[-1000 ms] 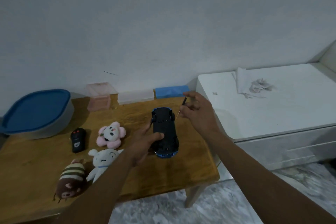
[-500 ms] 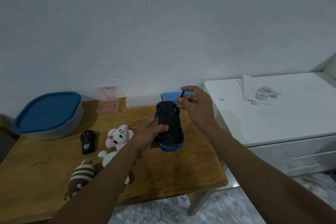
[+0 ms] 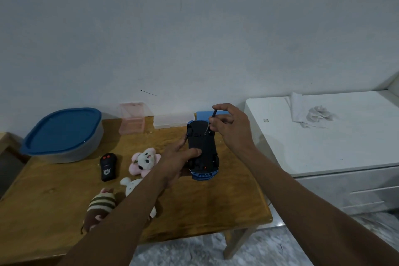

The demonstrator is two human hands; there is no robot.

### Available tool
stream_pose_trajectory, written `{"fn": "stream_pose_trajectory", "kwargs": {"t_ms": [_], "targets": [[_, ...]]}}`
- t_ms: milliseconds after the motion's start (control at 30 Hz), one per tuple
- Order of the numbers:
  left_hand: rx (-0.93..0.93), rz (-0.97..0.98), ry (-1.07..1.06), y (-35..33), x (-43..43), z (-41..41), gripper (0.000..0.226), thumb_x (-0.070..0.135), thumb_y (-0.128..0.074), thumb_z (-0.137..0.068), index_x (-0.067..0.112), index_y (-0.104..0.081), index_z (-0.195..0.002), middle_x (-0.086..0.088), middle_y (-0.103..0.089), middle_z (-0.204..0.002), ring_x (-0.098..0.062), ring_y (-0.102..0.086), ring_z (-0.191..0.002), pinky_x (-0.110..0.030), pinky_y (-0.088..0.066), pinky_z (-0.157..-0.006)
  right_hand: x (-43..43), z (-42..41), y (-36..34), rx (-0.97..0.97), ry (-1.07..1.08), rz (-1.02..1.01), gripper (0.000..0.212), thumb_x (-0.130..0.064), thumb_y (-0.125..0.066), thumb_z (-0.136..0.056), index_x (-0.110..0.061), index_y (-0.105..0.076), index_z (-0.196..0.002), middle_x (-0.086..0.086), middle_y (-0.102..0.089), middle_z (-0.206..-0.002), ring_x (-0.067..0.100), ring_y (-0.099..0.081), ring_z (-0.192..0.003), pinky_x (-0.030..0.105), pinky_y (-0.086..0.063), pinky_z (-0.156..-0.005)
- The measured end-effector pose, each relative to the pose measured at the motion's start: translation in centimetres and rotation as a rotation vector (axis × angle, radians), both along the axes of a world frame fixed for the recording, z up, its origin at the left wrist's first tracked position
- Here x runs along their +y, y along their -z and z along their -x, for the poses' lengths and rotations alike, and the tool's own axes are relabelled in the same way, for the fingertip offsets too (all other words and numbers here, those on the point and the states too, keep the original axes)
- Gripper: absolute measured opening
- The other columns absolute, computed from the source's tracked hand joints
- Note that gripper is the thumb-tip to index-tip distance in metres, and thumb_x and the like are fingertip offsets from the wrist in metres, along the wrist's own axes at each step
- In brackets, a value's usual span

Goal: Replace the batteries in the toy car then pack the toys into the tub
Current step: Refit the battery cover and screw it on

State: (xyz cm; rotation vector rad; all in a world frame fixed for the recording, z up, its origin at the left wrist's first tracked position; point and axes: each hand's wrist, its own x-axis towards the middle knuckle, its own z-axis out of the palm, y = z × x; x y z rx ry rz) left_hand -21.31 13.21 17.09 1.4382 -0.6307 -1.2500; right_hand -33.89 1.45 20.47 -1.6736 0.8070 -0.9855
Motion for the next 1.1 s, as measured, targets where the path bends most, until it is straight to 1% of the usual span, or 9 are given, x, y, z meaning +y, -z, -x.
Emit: {"fn": "stream_pose_trajectory", "kwargs": {"t_ms": [100, 267, 433, 500, 600, 667, 767, 1000, 1100], "targets": [[0.001, 0.002, -0.003, -0.02, 0.11, 0.01, 0.066, 0.009, -0.065, -0.088, 0.034, -0.040, -0.144, -0.006, -0.073, -0.108, -0.026, -0.072, -0.094, -0.039, -0.058, -0.075, 0.10, 0.00, 0.06, 0.002, -0.003, 0.011, 0.024, -0.009, -0.066, -0.088, -0.022, -0.062, -0.108, -0.002, -0.073, -0.078, 0.013, -0.072, -0.076, 0.031, -0.061, -0.074], [-0.011, 0.003, 0.005, -0.04, 0.23, 0.04, 0.066, 0.009, -0.064, -0.088, 0.032, -0.039, -0.144, -0.010, -0.072, -0.110, -0.027, -0.071, -0.096, -0.041, -0.058, -0.078, 0.20, 0.03, 0.04, -0.006, 0.000, 0.005, 0.024, -0.009, -0.065, -0.089, -0.021, -0.063, -0.109, 0.000, -0.073, -0.077, 0.013, -0.072, -0.075, 0.032, -0.061, -0.074], [-0.009, 0.010, 0.005, 0.12, 0.30, 0.03, 0.066, 0.008, -0.064, -0.088, 0.034, -0.040, -0.143, -0.008, -0.073, -0.110, -0.026, -0.072, -0.095, -0.043, -0.058, -0.080, 0.10, -0.01, 0.33, 0.015, 0.007, 0.010, 0.024, -0.010, -0.066, -0.088, -0.021, -0.062, -0.109, 0.000, -0.073, -0.078, 0.014, -0.072, -0.076, 0.036, -0.061, -0.075], [0.001, 0.013, 0.012, 0.12, 0.31, 0.07, 0.065, 0.008, -0.064, -0.088, 0.032, -0.040, -0.144, -0.008, -0.073, -0.110, -0.026, -0.072, -0.094, -0.040, -0.059, -0.076, 0.08, 0.01, 0.38, 0.021, 0.007, 0.014, 0.024, -0.010, -0.065, -0.088, -0.022, -0.062, -0.109, 0.001, -0.073, -0.078, 0.014, -0.072, -0.076, 0.036, -0.061, -0.075], [0.006, 0.021, 0.018, -0.05, 0.49, 0.14, 0.064, 0.007, -0.062, -0.089, 0.031, -0.040, -0.144, -0.008, -0.073, -0.109, -0.023, -0.073, -0.090, -0.033, -0.059, -0.066, 0.10, -0.01, 0.45, 0.025, 0.007, 0.021, 0.024, -0.010, -0.065, -0.088, -0.022, -0.062, -0.109, 0.001, -0.073, -0.078, 0.014, -0.072, -0.075, 0.036, -0.061, -0.075], [0.004, 0.024, 0.022, -0.08, 0.56, 0.19, 0.063, 0.006, -0.062, -0.089, 0.031, -0.041, -0.143, -0.008, -0.073, -0.108, -0.022, -0.073, -0.089, -0.031, -0.059, -0.064, 0.06, -0.05, 0.53, 0.038, 0.013, 0.034, 0.025, -0.011, -0.066, -0.088, -0.023, -0.062, -0.110, 0.001, -0.073, -0.079, 0.013, -0.072, -0.075, 0.036, -0.061, -0.075], [0.014, 0.025, 0.015, -0.06, 0.59, 0.14, 0.065, 0.006, -0.062, -0.089, 0.033, -0.040, -0.143, -0.008, -0.072, -0.110, -0.023, -0.072, -0.092, -0.032, -0.058, -0.066, 0.06, -0.15, 0.62, 0.046, 0.015, 0.048, 0.025, -0.011, -0.066, -0.088, -0.024, -0.062, -0.109, 0.000, -0.073, -0.078, 0.012, -0.072, -0.074, 0.037, -0.061, -0.075], [-0.001, 0.020, 0.011, 0.21, 0.58, 0.03, 0.062, 0.008, -0.063, -0.089, 0.034, -0.044, -0.141, -0.007, -0.072, -0.111, -0.027, -0.071, -0.097, -0.042, -0.058, -0.080, 0.14, -0.17, 0.70, 0.074, -0.003, 0.095, 0.025, -0.013, -0.065, -0.088, -0.027, -0.063, -0.108, -0.005, -0.073, -0.077, 0.010, -0.072, -0.075, 0.040, -0.061, -0.075], [-0.009, 0.019, 0.014, 0.41, 0.57, 0.00, 0.061, 0.009, -0.064, -0.088, 0.035, -0.045, -0.140, -0.007, -0.072, -0.111, -0.026, -0.071, -0.096, -0.044, -0.057, -0.083, 0.18, -0.19, 0.88, 0.085, 0.001, 0.124, 0.024, -0.014, -0.065, -0.088, -0.029, -0.063, -0.107, -0.005, -0.072, -0.077, 0.011, -0.072, -0.075, 0.041, -0.061, -0.074]]}}
